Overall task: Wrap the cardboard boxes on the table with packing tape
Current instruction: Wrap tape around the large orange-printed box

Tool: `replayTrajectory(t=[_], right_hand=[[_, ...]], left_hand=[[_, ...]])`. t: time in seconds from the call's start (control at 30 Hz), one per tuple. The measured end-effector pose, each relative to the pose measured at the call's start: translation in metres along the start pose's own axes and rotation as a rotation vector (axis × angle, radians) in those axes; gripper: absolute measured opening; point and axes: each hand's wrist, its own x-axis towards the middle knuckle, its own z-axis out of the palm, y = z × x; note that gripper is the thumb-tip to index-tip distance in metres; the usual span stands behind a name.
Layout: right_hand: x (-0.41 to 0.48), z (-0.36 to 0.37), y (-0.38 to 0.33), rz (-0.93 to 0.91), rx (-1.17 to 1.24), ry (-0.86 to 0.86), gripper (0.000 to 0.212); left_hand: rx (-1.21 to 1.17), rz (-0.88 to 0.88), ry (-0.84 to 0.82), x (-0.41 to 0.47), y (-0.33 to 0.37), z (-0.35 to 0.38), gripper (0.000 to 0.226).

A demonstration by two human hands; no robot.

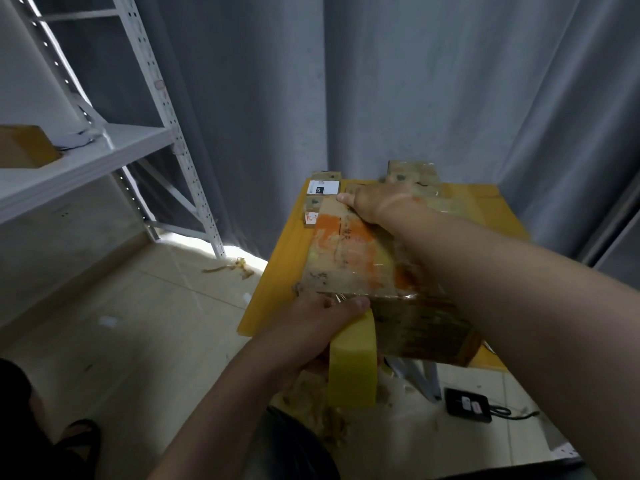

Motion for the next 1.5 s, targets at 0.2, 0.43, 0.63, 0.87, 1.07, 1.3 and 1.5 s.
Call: replayTrajectory(t=[0.2, 0.43, 0.63, 0.87, 1.07, 1.3, 1.5], right_hand=[[-0.039, 0.007, -0.005, -0.110, -0.048, -0.015, 0.079], [-0.109, 0.008, -0.017, -0.103, 0.051, -0.167, 0.084], [-0.151, 0.017, -0.024, -0.080, 0.137, -0.180, 0.087], [-0.148, 0.023, -0.020, -0.082, 0.163, -0.139, 0.088], [-0.148, 0.026, -0.020, -0.072, 0.214, -0.075, 0.085], [-0.160, 0.023, 0.035, 0.067, 0.583, 0.517, 0.032], [-0.174, 0.047, 0.139, 0.451, 0.836, 0.501, 0.022]], left_hand=[[-0.006, 0.013, 0.019, -0.002, 0.004, 0.007, 0.038], [-0.001, 0.019, 0.111, -0.001, 0.004, 0.012, 0.041], [0.007, 0.040, 0.075, -0.007, 0.002, 0.016, 0.028], [0.131, -0.088, 0.062, -0.007, -0.002, 0.010, 0.031], [0.013, -0.071, 0.095, 0.000, -0.025, 0.019, 0.033], [-0.118, 0.005, 0.215, -0.004, -0.034, 0.032, 0.025], [-0.256, 0.038, 0.248, -0.006, -0.034, 0.044, 0.025]])
